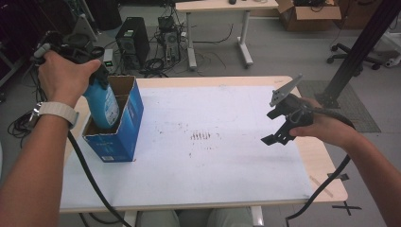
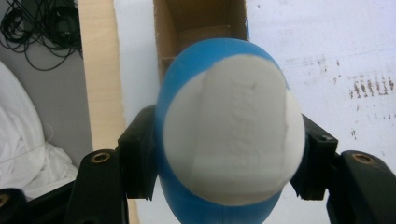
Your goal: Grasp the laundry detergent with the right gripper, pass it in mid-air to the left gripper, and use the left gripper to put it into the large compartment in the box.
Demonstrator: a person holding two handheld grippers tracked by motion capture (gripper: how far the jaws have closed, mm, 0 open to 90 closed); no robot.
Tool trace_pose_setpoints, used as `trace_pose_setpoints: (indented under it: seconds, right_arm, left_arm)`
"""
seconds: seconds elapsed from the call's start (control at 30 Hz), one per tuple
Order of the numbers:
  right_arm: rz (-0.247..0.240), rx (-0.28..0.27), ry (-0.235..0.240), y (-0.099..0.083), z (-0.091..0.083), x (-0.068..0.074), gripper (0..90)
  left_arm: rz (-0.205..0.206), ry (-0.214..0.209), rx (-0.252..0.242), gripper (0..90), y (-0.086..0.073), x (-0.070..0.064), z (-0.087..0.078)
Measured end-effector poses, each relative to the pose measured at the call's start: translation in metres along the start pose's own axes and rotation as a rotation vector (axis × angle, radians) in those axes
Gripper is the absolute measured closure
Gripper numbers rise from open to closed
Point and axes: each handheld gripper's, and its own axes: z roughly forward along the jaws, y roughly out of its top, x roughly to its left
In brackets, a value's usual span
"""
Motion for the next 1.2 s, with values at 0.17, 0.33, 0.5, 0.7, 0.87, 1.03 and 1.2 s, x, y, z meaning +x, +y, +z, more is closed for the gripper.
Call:
trace_pose_setpoints:
  seconds: [0.17, 0.33, 0.5, 0.7, 0.87, 1.03, 1.2]
  right_arm:
    - [0.0, -0.002, 0.002, 0.001, 0.002, 0.0, 3.7]
    - [0.007, -0.005, 0.002, -0.001, 0.004, 0.0, 3.8]
    - [0.014, 0.001, 0.006, -0.004, 0.005, 0.0, 3.9]
    - [0.019, 0.014, 0.013, -0.009, 0.009, 0.001, 3.9]
    - [0.022, 0.013, 0.011, -0.011, 0.01, 0.0, 3.9]
    - [0.027, 0.016, 0.01, -0.013, 0.011, 0.0, 3.9]
    - [0.028, 0.016, 0.009, -0.012, 0.011, 0.001, 3.9]
  left_arm:
    - [0.001, -0.004, 0.003, 37.8, -0.003, 0.001, 0.02]
    - [-0.003, -0.013, 0.007, 37.9, -0.007, 0.001, 0.042]
    - [0.013, -0.011, 0.014, 37.9, -0.01, 0.0, 0.063]
    - [0.02, -0.007, 0.017, 37.8, -0.015, 0.001, 0.081]
    - [0.012, -0.014, 0.012, 37.8, -0.02, 0.005, 0.094]
    - [0.025, -0.009, 0.026, 37.8, -0.024, 0.005, 0.108]
    - [0.025, -0.015, 0.033, 37.8, -0.026, 0.006, 0.116]
